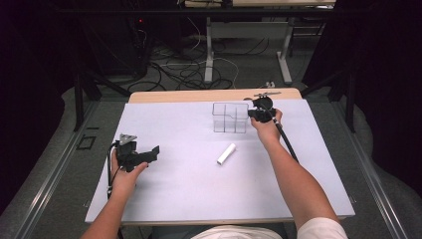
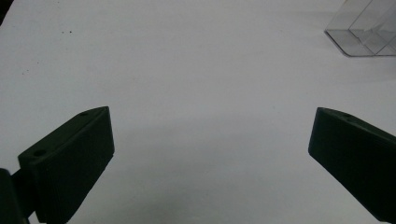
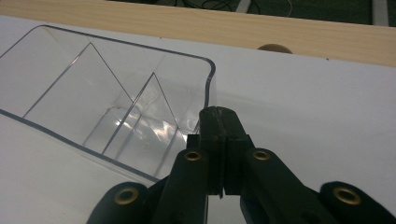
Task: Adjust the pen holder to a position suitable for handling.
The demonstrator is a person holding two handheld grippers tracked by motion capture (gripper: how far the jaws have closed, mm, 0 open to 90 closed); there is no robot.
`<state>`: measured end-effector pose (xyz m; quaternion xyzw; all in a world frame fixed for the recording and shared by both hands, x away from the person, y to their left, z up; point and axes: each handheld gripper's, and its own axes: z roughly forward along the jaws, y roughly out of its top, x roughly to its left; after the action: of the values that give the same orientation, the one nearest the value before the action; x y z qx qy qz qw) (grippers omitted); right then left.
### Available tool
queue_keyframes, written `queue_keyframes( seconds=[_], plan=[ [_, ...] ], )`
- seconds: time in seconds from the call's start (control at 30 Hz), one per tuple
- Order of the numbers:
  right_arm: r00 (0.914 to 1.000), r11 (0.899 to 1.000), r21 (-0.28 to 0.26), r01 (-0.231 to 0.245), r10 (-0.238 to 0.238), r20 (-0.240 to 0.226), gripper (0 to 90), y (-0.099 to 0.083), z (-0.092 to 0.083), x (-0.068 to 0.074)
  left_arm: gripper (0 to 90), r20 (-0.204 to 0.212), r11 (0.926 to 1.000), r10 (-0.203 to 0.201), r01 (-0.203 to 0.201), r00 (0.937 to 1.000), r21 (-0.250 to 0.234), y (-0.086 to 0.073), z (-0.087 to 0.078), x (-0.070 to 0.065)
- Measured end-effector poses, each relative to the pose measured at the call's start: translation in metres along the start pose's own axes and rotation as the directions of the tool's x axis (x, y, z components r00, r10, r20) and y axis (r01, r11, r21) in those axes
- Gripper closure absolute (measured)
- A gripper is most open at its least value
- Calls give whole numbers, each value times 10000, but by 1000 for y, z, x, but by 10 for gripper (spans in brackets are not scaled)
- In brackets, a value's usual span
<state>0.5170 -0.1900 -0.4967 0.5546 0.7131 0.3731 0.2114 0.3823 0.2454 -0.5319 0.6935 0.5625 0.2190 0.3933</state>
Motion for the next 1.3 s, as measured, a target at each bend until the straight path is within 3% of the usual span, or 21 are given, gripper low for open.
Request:
queue_keyframes(
  seconds=[0.67,0.93,1.1,1.3],
  plan=[
    [9953,9986,12,521,-518,-816,900,13,21,35,3,42,10000,-49,49,10000,-35,-1,-1,0],
    [9964,9997,79,238,-231,-820,890,13,23,41,5,8,10000,8,-9,10000,36,-1,0,0],
    [9935,9989,-242,395,-418,-1057,820,7,10,39,6,15,9996,195,-195,9998,199,-2,3,-1],
    [9886,9954,-782,559,-662,-1356,643,-4,-16,37,7,-47,9985,455,-454,9990,294,-1,4,-6]
  ],
)
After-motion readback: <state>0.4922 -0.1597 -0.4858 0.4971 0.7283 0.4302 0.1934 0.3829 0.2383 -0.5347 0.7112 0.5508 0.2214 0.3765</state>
